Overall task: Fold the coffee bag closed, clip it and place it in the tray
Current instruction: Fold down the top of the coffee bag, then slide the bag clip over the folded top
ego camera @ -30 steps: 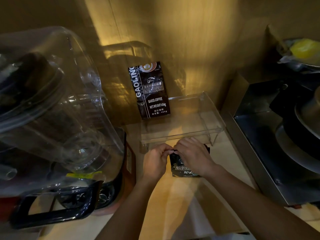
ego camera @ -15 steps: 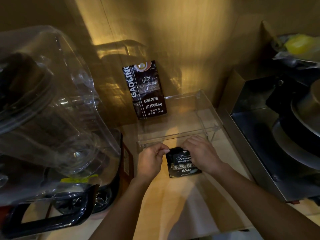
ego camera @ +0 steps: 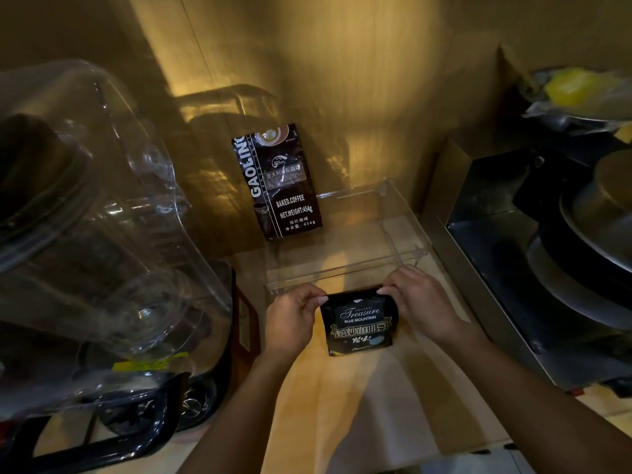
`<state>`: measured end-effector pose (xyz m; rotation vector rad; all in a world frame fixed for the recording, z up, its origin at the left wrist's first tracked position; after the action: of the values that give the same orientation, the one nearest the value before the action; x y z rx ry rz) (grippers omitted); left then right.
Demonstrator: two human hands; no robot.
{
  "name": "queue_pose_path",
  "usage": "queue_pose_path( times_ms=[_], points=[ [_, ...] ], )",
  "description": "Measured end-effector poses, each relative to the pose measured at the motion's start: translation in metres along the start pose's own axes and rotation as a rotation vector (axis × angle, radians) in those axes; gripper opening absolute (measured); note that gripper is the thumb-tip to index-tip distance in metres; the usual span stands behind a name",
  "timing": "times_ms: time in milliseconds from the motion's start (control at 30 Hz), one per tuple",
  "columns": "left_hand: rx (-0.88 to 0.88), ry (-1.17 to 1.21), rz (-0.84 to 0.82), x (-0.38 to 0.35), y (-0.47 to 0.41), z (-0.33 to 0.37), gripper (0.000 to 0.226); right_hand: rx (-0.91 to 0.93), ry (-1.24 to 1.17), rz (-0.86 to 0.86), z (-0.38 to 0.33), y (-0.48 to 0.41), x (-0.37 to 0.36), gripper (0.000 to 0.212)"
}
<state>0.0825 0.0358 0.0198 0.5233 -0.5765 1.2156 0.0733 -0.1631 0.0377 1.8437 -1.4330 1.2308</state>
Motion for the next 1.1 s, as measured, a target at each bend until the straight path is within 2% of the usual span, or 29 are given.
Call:
queue_pose_path(
  times_ms=[167, 333, 400, 533, 600, 733, 933, 1100],
  points=[
    [0.003, -0.011, -0.002, 0.003, -0.002, -0.001, 0.009, -0.006, 0.092, 0.07, -0.003, 0.005, 0.009, 0.025],
    [-0.012, 0.009, -0.02, 0.002, -0.002, 0.001, 0.009, 0.045, 0.063, -0.047, -0.002, 0.002, 0.003, 0.009],
    [-0.031, 0.004, -0.026, 0.002, 0.002, 0.003, 0.008, 0.052, 0.045, -0.045, 0.0, 0.003, 0.003, 0.012],
    [-0.126, -0.273, -0.055, 0.003, 0.006, 0.021, 0.001, 0.079, 0.038, 0.001, 0.0, 0.007, 0.005, 0.017],
    [-0.198, -0.41, -0.124, -0.003, 0.002, 0.036, 0.009, 0.111, 0.03, 0.002, -0.003, 0.007, 0.004, 0.015],
    [-0.241, -0.483, -0.229, -0.025, -0.011, 0.062, 0.016, 0.127, -0.01, -0.023, -0.005, 0.007, 0.002, 0.011],
    [-0.352, -0.465, -0.234, -0.055, -0.023, 0.088, 0.014, 0.036, -0.106, 0.006, 0.006, 0.012, 0.004, 0.009],
    [-0.317, -0.363, -0.19, -0.055, -0.026, 0.077, 0.015, -0.202, -0.238, 0.022, 0.041, 0.032, -0.001, 0.007]
  ],
)
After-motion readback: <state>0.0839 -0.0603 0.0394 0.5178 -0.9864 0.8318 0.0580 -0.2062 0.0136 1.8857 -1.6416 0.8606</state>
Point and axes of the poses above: each hand's wrist, its own y-axis away from the middle knuckle, its own x-axis out of the back of the hand, z = x × y, the point moved 6 cm from there along -y, towards the middle knuckle, and after that the axes turned 14 degrees about -z, right-handed, at the moved point
